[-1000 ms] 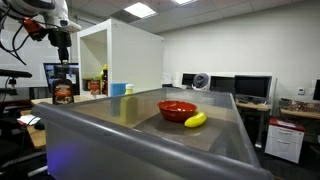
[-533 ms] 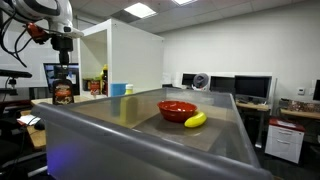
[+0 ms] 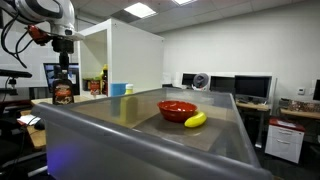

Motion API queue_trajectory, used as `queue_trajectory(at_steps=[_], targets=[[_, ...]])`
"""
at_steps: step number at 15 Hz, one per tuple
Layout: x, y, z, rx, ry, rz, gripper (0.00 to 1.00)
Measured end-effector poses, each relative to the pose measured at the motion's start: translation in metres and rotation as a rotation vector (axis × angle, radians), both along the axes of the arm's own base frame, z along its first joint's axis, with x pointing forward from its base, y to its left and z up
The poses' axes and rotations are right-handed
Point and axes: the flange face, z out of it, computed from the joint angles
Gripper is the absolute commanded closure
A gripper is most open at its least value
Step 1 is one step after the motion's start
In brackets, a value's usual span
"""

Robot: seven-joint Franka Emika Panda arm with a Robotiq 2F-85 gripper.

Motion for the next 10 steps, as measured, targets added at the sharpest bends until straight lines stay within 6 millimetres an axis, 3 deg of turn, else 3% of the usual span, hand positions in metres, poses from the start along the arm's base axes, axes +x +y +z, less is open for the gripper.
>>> queue_trajectory(at_steps=[4,5,10], targets=[[0.0001,0.0002,-0.0003,0.002,-0.001,-0.03,0.79],[0.0001,0.0003,-0.0002,0.002,-0.005,-0.068,0.9],[0.0023,0.0036,0.0012,0.03,-0.034,-0.254,0.9]])
